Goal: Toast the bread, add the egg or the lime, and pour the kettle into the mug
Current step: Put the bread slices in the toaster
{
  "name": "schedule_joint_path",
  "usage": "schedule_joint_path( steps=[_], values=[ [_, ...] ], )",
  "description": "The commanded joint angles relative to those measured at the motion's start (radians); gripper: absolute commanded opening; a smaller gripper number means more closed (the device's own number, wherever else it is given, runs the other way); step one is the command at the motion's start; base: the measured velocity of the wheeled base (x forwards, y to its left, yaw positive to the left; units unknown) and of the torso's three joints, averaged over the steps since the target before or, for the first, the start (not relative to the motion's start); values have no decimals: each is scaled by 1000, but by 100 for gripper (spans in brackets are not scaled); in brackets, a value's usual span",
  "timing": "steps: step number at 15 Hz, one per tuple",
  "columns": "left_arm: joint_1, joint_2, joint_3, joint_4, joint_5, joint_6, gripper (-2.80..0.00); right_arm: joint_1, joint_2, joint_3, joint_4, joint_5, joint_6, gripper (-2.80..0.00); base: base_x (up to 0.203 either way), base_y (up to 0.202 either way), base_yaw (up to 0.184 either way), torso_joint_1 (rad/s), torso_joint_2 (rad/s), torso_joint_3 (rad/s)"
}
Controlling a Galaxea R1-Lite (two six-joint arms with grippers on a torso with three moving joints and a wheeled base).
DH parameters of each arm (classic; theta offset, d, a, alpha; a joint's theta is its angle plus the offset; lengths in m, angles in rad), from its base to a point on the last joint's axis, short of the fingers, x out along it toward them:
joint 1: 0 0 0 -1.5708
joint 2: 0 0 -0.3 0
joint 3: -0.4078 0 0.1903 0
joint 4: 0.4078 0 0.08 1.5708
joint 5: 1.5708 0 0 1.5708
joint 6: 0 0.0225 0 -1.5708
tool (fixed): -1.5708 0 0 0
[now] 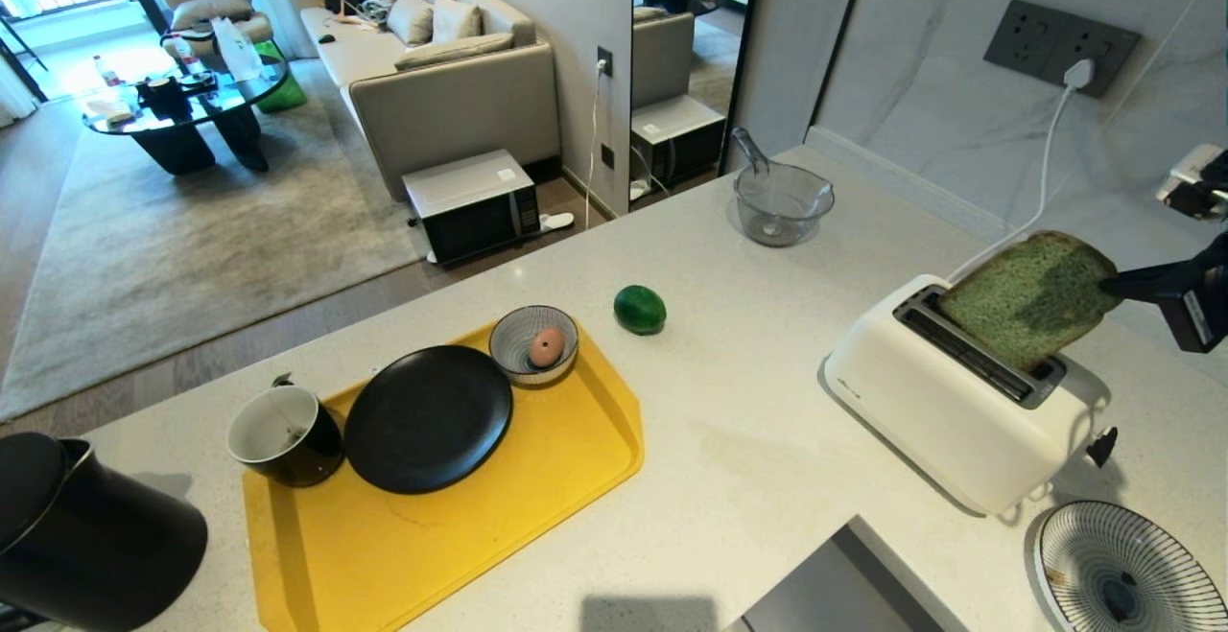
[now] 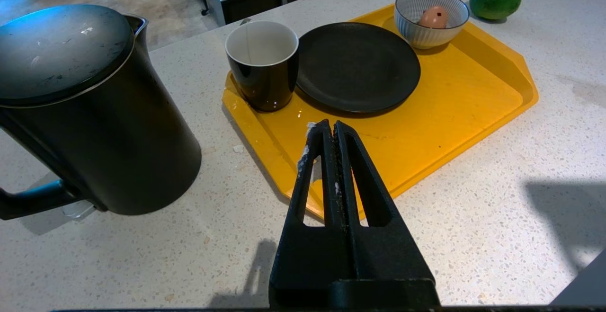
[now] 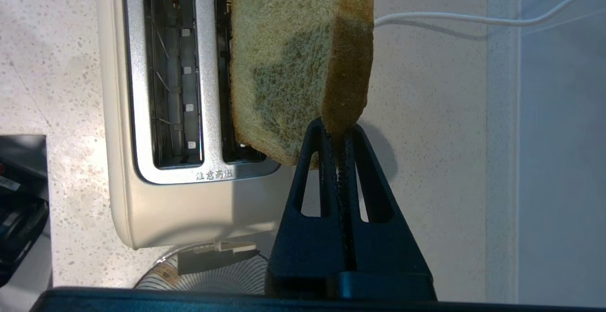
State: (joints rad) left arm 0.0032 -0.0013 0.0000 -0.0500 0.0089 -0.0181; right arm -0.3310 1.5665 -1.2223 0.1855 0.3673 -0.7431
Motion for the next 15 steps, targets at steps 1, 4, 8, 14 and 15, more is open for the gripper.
schedule_joint_path(
  steps=[1, 4, 8, 14, 15],
  values=[
    [1, -2, 15, -1, 0, 0, -280, 0, 5, 8, 3, 19, -32, -280, 0, 0, 0, 0, 0, 0],
    [1, -2, 15, -1, 0, 0, -280, 12, -3, 25, 3, 29, -58, -280, 0, 0, 0, 0, 0, 0],
    [0, -2, 15, -1, 0, 0, -280, 23, 1, 28, 3, 27, -75, -280, 0, 0, 0, 0, 0, 0],
    [0, -2, 15, -1, 0, 0, -280, 23, 18, 30, 0, 9, -94, -280, 0, 0, 0, 0, 0, 0],
    [0, -2, 15, -1, 0, 0, -280, 24, 18, 30, 0, 7, -94, 0, 0, 0, 0, 0, 0, 0]
  ],
)
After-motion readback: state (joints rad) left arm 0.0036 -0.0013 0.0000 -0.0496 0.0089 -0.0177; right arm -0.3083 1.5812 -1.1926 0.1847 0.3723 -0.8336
